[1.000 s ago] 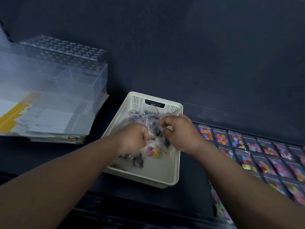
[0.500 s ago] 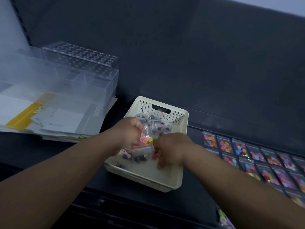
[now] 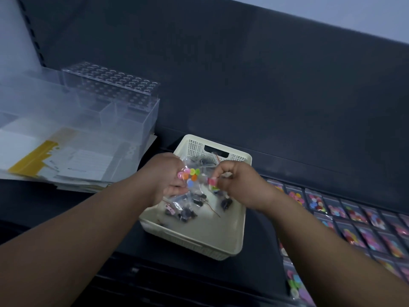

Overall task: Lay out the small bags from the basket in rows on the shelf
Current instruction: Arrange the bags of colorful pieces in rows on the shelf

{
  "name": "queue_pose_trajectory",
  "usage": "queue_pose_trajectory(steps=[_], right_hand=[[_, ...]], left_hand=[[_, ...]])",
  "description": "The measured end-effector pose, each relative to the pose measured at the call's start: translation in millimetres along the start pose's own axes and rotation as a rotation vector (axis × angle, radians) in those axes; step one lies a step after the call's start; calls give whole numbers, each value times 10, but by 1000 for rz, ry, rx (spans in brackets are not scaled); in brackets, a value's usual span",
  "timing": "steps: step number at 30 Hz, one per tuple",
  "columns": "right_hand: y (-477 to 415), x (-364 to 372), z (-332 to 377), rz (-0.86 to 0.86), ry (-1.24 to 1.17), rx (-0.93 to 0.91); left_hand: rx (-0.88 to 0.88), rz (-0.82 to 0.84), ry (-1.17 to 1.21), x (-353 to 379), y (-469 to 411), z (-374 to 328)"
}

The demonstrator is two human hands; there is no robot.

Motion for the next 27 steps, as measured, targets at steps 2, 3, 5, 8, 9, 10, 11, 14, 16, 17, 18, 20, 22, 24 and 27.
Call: queue_pose_trajectory(steps=[2,3,5,8,9,10,11,14,16,17,18,20,22,24,27], right_hand=[[62,-34,7,-37,-162,2],[79,-46,3,-56,-212,-12],[110,-76,32,-108,-212,-84],[176,-91,91,-177,-131,-168],[201,-99,110,-197,-79,-198],[234,-110,133,-217,-14,-229],[276,-132,155,-237,33,-261],[396,-254,131,-265,16,-269],[471,-341,64,-235,-108,-195],[510,-373,21,-198,-241,-148],[553,-413,-22,-170,-402,-96],[659,-519,-132,-141,-659,17],[792,-681,-218,-131,-673,52],[947,-874,-321,-113,-625,62],[1192,-1203,-524,-88,-631,93]], left_hand=[[-22,-3,13,-8,33,-16],[-25,4,10,2,53,-25],[-17,39,2,63,112,-53],[22,146,12,243,204,-118],[39,196,31,310,234,-143],[60,238,42,371,261,-168],[90,265,30,426,282,-192],[191,246,-40,566,365,-246],[229,173,-77,643,423,-272],[244,139,-93,692,452,-293],[262,109,-106,751,473,-316],[306,78,-111,912,535,-370],[361,68,-117,1134,628,-425],[400,53,-109,1409,743,-460],[419,24,-71,1850,895,-483]])
Point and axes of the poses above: each hand's wrist, its own y-axis away from the middle knuckle, its own x-axis out of the palm, z = x × y, the point moved 6 cm from there along -y, towards the middle knuckle, and after that the axes turned 14 degrees about -y, right-handed, at the moved point
